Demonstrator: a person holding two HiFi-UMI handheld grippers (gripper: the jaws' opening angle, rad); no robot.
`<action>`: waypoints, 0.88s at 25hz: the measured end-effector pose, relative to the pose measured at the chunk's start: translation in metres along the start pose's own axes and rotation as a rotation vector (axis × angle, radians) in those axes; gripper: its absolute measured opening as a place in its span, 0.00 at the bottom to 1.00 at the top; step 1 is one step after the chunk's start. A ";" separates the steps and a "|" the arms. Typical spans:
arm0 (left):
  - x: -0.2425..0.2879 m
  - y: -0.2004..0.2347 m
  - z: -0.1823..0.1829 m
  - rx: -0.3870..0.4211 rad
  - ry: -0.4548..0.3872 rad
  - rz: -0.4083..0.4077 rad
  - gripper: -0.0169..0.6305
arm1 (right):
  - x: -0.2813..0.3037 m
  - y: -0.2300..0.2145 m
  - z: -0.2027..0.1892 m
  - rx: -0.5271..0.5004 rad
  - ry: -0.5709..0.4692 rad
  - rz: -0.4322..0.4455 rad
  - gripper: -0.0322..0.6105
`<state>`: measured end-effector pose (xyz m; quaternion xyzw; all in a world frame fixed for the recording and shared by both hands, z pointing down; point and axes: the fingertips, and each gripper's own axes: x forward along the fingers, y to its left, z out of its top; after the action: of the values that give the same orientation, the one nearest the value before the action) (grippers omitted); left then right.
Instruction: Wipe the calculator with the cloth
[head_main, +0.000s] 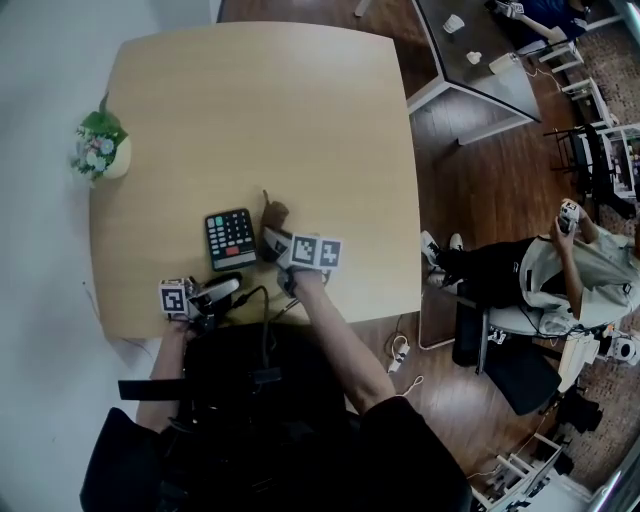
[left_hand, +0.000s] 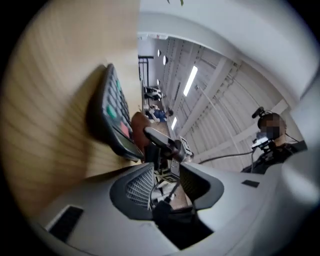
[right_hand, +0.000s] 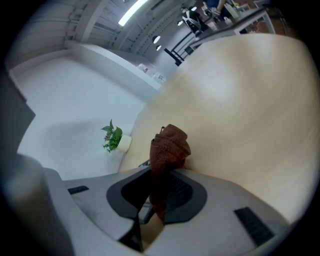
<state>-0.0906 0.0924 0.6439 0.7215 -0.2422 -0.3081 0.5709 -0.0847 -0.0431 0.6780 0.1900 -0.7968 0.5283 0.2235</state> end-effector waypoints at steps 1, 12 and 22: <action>0.000 0.003 0.006 -0.012 -0.036 0.000 0.28 | 0.005 0.002 0.016 -0.042 -0.015 0.000 0.15; 0.009 0.014 0.010 -0.070 -0.073 -0.012 0.25 | 0.060 0.013 0.033 -0.116 0.132 0.019 0.15; 0.014 0.017 0.015 -0.087 -0.066 -0.010 0.24 | -0.021 0.008 -0.057 -0.115 0.274 0.020 0.15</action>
<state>-0.0915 0.0681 0.6556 0.6865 -0.2438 -0.3449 0.5919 -0.0630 0.0141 0.6801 0.0951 -0.7898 0.5048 0.3352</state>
